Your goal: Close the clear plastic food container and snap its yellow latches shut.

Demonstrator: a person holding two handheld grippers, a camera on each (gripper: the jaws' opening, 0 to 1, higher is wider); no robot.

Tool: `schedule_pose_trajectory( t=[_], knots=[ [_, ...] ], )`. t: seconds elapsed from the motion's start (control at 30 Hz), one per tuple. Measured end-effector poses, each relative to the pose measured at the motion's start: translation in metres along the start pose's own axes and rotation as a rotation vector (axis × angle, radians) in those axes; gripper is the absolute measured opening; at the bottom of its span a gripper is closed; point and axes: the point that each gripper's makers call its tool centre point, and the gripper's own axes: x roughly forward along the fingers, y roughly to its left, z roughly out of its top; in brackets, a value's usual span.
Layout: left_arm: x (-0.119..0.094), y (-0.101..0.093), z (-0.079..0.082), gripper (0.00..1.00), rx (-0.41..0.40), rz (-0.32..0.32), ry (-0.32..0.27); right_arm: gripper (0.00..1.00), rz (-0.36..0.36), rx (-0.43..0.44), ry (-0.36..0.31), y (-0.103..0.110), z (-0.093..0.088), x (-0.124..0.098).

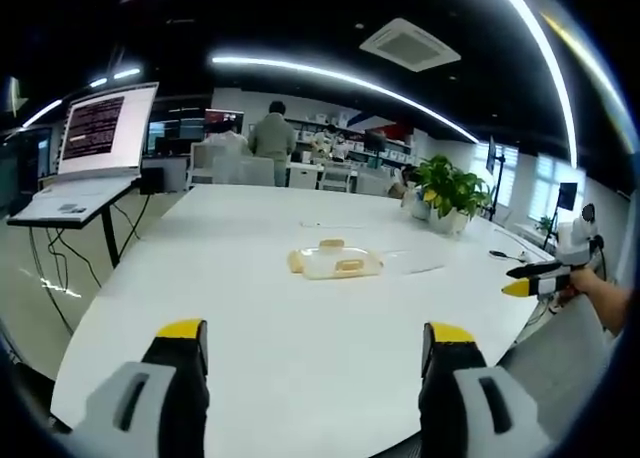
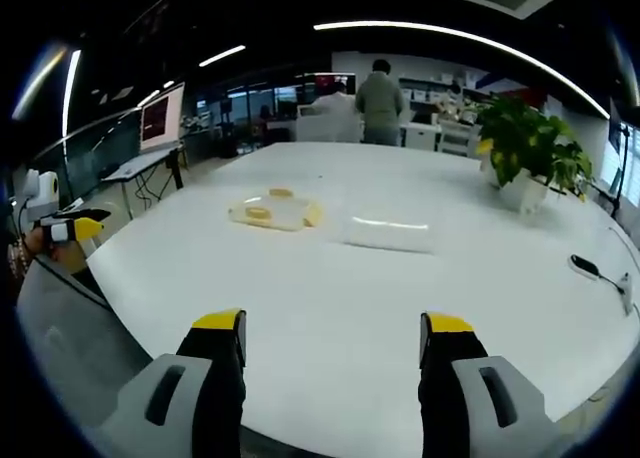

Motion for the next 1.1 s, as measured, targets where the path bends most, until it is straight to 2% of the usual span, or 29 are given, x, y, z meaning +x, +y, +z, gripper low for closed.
schedule_pose_trajectory(
  t=[1.1],
  knots=[
    [0.0006, -0.0001, -0.0023, 0.84, 0.016, -0.003, 0.008, 0.68, -0.007, 0.006, 0.000, -0.0027, -0.0015, 0.0000]
  ],
)
